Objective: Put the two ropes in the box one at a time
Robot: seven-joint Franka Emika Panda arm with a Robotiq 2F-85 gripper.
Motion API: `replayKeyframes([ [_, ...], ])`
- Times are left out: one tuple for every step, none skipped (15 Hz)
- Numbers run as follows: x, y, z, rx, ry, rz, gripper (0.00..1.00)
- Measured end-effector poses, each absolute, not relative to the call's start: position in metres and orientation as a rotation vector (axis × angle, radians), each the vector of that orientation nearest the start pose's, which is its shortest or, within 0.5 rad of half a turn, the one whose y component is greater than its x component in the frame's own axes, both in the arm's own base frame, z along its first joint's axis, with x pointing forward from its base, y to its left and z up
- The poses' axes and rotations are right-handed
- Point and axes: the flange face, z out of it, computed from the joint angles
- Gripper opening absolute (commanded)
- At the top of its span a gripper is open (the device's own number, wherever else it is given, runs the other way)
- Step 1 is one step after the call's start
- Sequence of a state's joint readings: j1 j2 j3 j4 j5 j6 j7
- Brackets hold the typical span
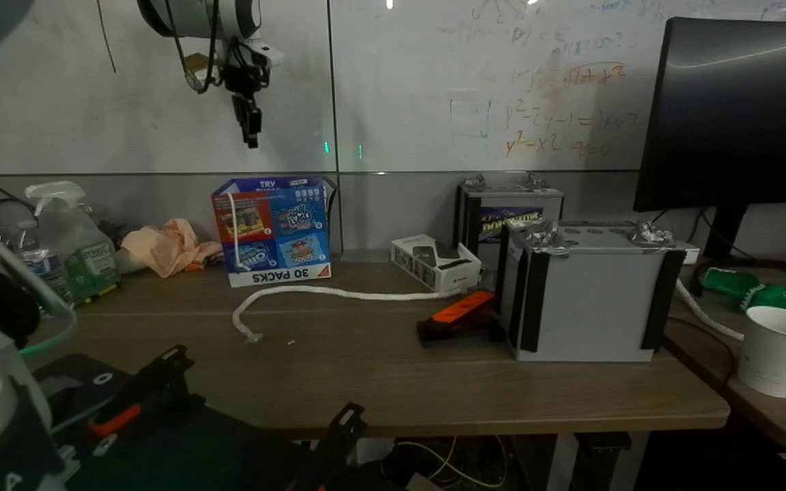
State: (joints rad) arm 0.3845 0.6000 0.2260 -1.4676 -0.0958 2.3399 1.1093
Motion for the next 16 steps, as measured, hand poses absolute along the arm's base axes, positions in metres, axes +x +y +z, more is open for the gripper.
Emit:
replayKeyframes([
  [0.623, 0.387, 0.369, -2.822, 0.715, -0.219, 0.77],
  [0.624, 0.380, 0.374, -2.838, 0.721, -0.221, 0.84],
  [0.626, 0.370, 0.382, -2.844, 0.738, -0.234, 0.93],
  [0.626, 0.359, 0.391, -2.837, 0.768, -0.242, 0.99],
  [0.626, 0.346, 0.400, -2.823, 0.808, -0.241, 1.00],
  [0.623, 0.332, 0.409, -2.808, 0.852, -0.238, 1.00],
  [0.619, 0.316, 0.417, -2.794, 0.894, -0.233, 1.00],
  [0.614, 0.300, 0.424, -2.782, 0.933, -0.228, 1.00],
  [0.608, 0.284, 0.429, -2.774, 0.970, -0.220, 1.00],
  [0.601, 0.267, 0.431, -2.763, 1.010, -0.204, 1.00],
  [0.593, 0.251, 0.431, -2.754, 1.050, -0.182, 1.00],
  [0.584, 0.236, 0.427, -2.747, 1.087, -0.159, 1.00],
  [0.575, 0.221, 0.421, -2.739, 1.122, -0.129, 1.00],
  [0.567, 0.208, 0.412, -2.735, 1.149, -0.103, 1.00],
  [0.559, 0.196, 0.402, -2.728, 1.174, -0.079, 1.00],
  [0.552, 0.186, 0.390, -2.726, 1.193, -0.060, 1.00],
])
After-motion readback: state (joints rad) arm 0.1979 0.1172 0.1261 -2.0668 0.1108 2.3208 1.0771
